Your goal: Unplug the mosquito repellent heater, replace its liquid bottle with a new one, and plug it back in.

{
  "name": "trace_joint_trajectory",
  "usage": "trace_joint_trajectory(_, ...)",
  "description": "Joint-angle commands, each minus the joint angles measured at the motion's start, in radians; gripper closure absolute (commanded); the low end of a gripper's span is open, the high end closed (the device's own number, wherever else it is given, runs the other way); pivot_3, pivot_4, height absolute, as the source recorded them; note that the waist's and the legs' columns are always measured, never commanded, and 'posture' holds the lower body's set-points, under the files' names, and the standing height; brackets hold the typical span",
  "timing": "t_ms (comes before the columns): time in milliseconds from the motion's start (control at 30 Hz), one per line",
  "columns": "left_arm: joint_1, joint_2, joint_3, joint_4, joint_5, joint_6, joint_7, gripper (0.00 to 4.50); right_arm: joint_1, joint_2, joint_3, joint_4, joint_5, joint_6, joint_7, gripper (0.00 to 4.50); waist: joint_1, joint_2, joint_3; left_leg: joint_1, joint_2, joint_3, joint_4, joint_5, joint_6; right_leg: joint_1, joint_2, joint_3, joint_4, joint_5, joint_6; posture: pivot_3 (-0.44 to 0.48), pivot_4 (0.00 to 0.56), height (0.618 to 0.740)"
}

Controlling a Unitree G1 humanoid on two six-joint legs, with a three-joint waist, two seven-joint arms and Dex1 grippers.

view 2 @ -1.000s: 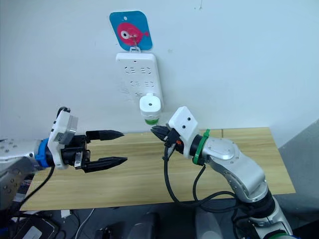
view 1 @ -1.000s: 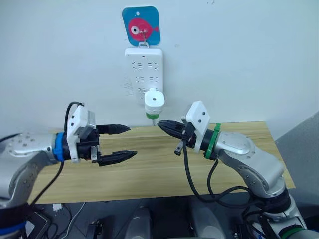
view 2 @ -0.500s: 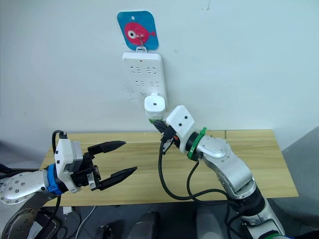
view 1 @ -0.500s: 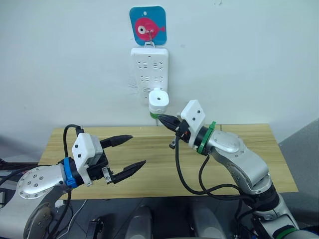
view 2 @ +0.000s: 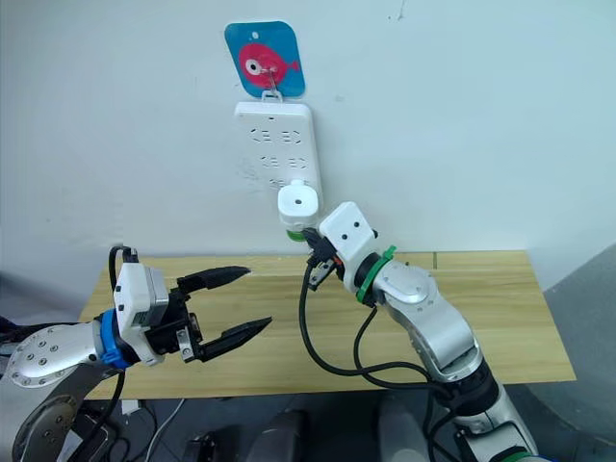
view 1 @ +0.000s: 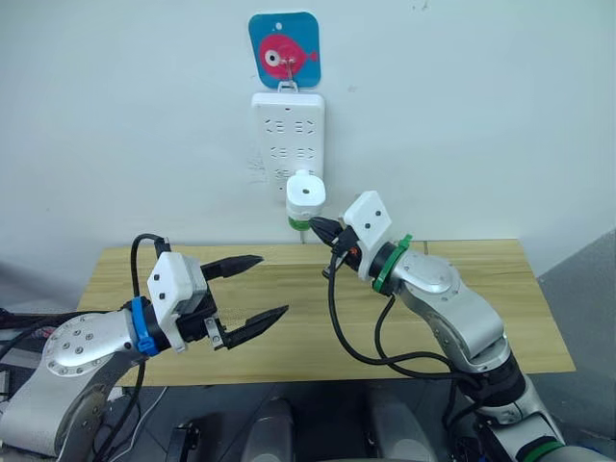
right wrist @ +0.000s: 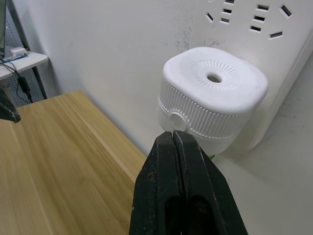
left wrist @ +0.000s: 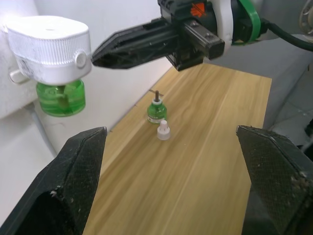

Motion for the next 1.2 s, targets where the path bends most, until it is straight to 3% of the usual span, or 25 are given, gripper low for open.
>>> trace_joint_trajectory(33, -0.018, 0.013, -0.002, -0.004, 0.002, -0.016, 0.001, 0.00, -0.004, 0.016, 0.002, -0.041, 0.002, -0.002, 0.003, 4.49, 0.000, 0.000, 0.000, 0.000, 0.000, 0.000, 0.000, 0.000, 0.000, 0.000, 0.000, 0.000, 0.000, 0.000, 0.000, -0.005, 0.180, 0.740)
trace_joint_trajectory(1200, -0.033, 0.013, -0.023, 0.031, 0.020, -0.040, -0.008, 0.00, -0.042, 0.129, -0.074, 0.030, -0.065, -0.015, -0.110, 4.49, 0.000, 0.000, 0.000, 0.001, 0.001, 0.000, 0.000, 0.002, -0.004, 0.000, 0.002, 0.000, 0.001, 0.002, -0.003, -0.005, 0.180, 0.740)
